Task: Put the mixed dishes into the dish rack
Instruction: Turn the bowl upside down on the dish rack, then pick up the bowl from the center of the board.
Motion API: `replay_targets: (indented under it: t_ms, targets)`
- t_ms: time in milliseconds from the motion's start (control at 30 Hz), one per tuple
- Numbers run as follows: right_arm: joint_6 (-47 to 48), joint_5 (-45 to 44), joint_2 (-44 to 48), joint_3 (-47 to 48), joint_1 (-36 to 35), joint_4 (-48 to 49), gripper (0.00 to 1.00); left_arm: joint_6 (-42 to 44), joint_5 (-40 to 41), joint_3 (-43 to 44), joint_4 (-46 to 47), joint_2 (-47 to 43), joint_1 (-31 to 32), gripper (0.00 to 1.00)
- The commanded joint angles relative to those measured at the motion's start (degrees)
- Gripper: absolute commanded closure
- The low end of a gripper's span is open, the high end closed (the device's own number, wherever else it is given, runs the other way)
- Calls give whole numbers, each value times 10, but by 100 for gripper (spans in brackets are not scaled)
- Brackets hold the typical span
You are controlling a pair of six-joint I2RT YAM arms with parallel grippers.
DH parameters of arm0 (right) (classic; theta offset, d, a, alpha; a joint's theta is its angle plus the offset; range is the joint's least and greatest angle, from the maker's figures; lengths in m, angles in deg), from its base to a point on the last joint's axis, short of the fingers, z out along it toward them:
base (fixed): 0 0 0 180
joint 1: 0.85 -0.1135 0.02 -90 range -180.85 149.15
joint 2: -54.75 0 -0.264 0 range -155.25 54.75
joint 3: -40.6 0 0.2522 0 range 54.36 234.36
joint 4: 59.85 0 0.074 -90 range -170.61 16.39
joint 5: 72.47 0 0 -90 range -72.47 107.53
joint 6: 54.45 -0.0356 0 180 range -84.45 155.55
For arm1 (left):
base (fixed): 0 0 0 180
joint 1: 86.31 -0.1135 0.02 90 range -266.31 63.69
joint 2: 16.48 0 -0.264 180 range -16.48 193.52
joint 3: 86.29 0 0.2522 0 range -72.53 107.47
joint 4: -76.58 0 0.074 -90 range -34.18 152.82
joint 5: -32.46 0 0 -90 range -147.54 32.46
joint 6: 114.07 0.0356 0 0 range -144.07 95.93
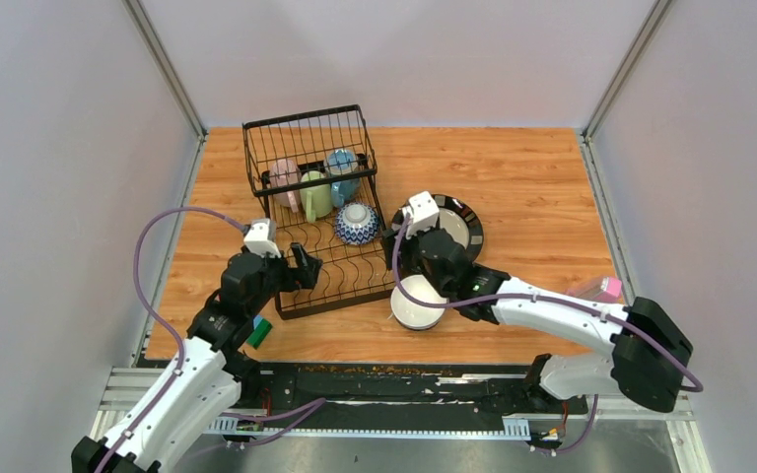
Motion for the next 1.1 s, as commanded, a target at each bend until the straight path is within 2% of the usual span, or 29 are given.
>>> replay_targets:
  t_ms: [0, 133, 333, 467, 600, 700, 767, 867, 967, 1067]
  targets:
    - [-79, -42, 66, -39, 4, 24, 29, 29, -84, 30, 52, 16, 3, 2]
    - [-123, -81, 104, -66, 18, 16, 24, 32, -81, 51, 31, 15, 4, 1]
    - [-212, -115, 130, -49, 61, -64, 18, 16, -38, 75, -6, 9, 4, 0]
    - [-366, -159, 152, -13, 79, -253, 13, -2, 4, 100, -31, 11, 5, 0]
    - [-339, -123, 194, -4, 83, -313, 10, -20, 25, 115, -51, 3, 4, 0]
    - [-420, -115, 220, 13, 88, -391, 10, -21, 29, 143, -80, 4, 4, 0]
    - [-453, -104, 242, 1, 89, -396, 12, -11, 28, 153, -92, 13, 4, 0]
    - [-485, -92, 274, -33, 90, -394, 15, 9, 0, 148, -59, 24, 4, 0]
    - [-462, -46, 310, -61, 90, -379, 18, 7, -79, 140, -38, 26, 4, 0]
    - [-470, 23, 346, -50, 90, -394, 20, -33, -162, 149, -14, 38, 4, 1]
